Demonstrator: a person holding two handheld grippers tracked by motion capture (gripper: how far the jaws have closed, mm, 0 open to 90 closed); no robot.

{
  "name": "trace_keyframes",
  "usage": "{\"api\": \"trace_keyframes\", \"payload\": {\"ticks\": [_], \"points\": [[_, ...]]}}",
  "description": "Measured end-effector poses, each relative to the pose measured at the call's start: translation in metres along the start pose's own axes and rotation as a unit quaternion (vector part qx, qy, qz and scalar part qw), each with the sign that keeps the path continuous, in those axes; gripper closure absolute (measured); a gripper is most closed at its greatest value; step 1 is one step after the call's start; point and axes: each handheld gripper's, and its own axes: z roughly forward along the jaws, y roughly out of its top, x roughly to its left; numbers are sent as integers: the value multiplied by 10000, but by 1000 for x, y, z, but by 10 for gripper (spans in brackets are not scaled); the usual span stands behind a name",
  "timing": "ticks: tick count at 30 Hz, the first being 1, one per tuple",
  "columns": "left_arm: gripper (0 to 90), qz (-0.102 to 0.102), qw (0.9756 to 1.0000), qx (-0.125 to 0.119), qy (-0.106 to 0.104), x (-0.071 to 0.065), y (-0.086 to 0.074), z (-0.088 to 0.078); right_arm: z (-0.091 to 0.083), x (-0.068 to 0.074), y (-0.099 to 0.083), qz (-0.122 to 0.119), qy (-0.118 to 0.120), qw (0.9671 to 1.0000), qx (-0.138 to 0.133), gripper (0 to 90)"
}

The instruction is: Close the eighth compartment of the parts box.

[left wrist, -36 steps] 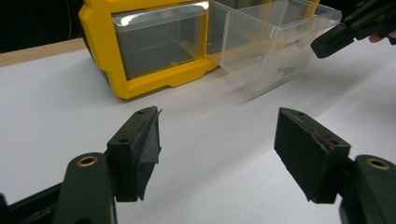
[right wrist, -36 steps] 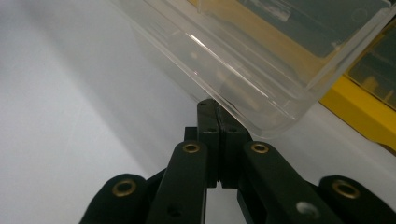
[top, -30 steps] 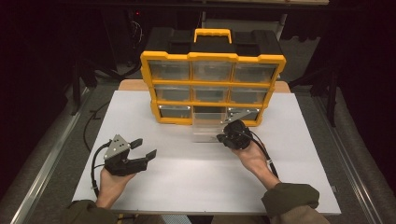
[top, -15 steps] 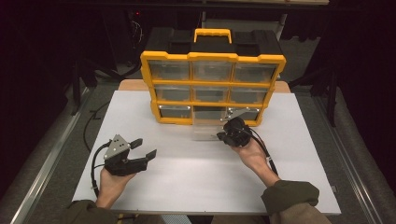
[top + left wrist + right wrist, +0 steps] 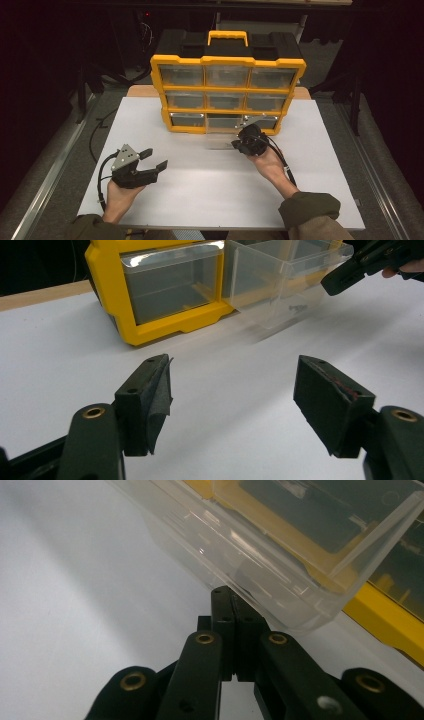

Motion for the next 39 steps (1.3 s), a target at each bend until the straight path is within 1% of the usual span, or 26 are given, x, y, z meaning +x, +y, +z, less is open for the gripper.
{"api": "trace_keyframes", "payload": {"ticks": [6,7,9,16,23,25,26,28,31,33,34,35,39], "points": [[317,10,10000,11,0,0,0,0,1,-3,2,-1,51,10000,-27,900],[317,10,10000,12,0,0,0,0,1,-3,2,26,50,10000,-10,900],[317,10,10000,16,0,0,0,0,1,-3,3,-33,31,10000,-10,900],[317,13,10000,9,10,0,0,0,3,-5,6,51,5,10000,28,900],[316,15,10000,20,13,0,0,0,5,-7,7,-3,-11,10000,17,900],[316,13,10000,16,13,0,0,0,5,-7,7,53,-2,10000,41,900],[316,12,10000,18,12,0,0,0,5,-7,8,10,-1,10000,21,900],[316,15,10000,22,13,0,0,0,6,-7,9,80,-21,10000,34,900],[316,16,10000,24,12,0,0,0,8,-9,11,73,-41,10000,10,900],[316,12,10000,20,10,0,0,0,9,-10,12,126,-61,9999,14,900],[316,15,10000,21,7,0,0,0,9,-10,12,131,-67,9999,40,900],[316,14,10000,23,5,0,0,0,10,-12,13,96,-65,9999,-2,900],[317,16,10000,28,-1,0,0,1,11,-13,15,131,-84,9999,24,900]]}}
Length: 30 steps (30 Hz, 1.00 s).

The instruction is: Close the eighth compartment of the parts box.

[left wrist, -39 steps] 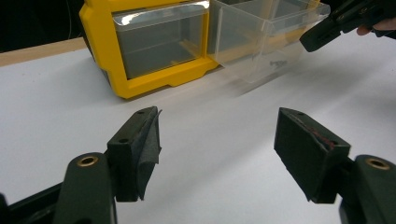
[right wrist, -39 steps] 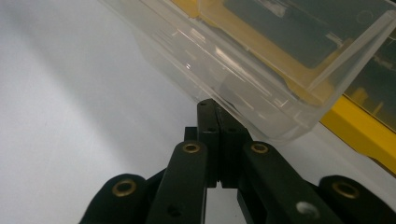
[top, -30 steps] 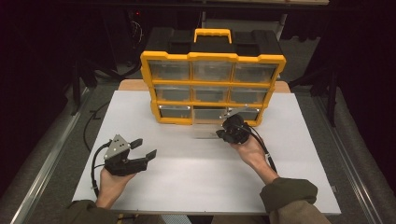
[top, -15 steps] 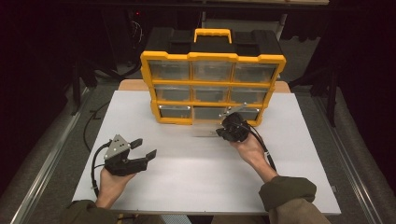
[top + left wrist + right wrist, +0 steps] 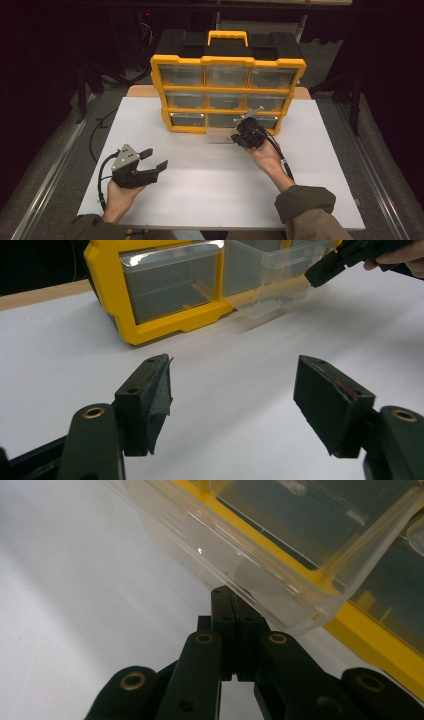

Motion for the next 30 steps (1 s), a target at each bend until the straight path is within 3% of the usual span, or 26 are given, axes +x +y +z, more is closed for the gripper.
{"api": "trace_keyframes", "payload": {"ticks": [30], "points": [[316,34,10000,32,-23,0,0,0,11,-17,18,185,-319,9993,9,900]]}}
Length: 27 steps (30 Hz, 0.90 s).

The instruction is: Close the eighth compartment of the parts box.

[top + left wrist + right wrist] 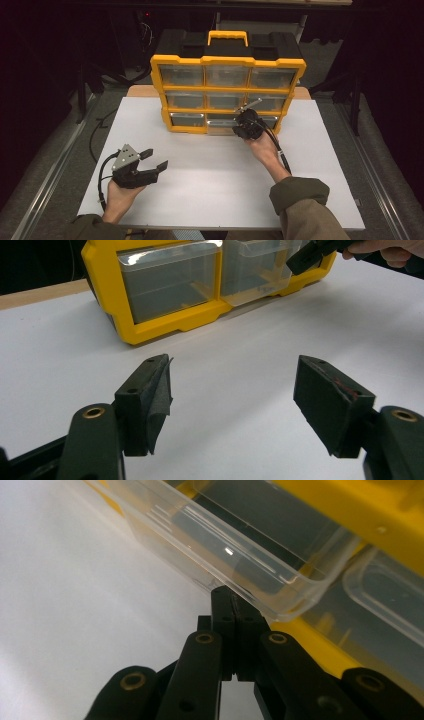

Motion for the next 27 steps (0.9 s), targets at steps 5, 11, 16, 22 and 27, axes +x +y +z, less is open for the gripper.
{"api": "trace_keyframes", "payload": {"ticks": [5,11,16,22,27], "points": [[317,6,10000,-5,-2,0,0,0,0,-4,0,55,-121,9999,-35,900],[317,-10,10000,-18,-5,-1,0,0,1,-5,1,12,-302,9994,-140,900],[318,-6,10000,-16,-6,-1,0,0,3,-6,3,-9,-415,9989,-195,900],[317,2,10000,-9,-7,-1,0,1,5,-6,5,-31,-529,9984,-207,900],[318,4,10000,-15,-10,-1,0,0,8,-4,7,-149,-734,9969,-247,900]]}}
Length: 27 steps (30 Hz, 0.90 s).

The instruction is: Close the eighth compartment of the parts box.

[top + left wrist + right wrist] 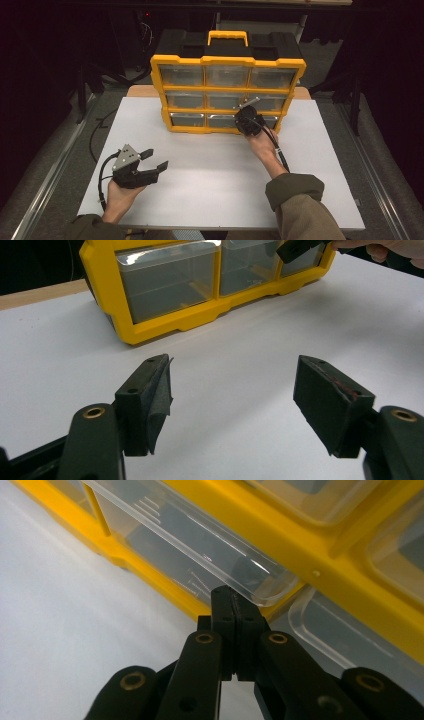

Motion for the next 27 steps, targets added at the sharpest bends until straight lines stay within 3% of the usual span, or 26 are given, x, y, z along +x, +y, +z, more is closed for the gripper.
{"api": "trace_keyframes", "payload": {"ticks": [11,19,27], "points": [[318,-2,10000,1,-4,0,0,0,2,1,1,-4,23,10000,1,900],[318,8,10000,8,-4,0,0,0,-7,2,-3,49,295,9995,-20,896],[318,3,10000,4,-7,0,0,0,-18,1,-5,85,530,9985,-112,818]]}}
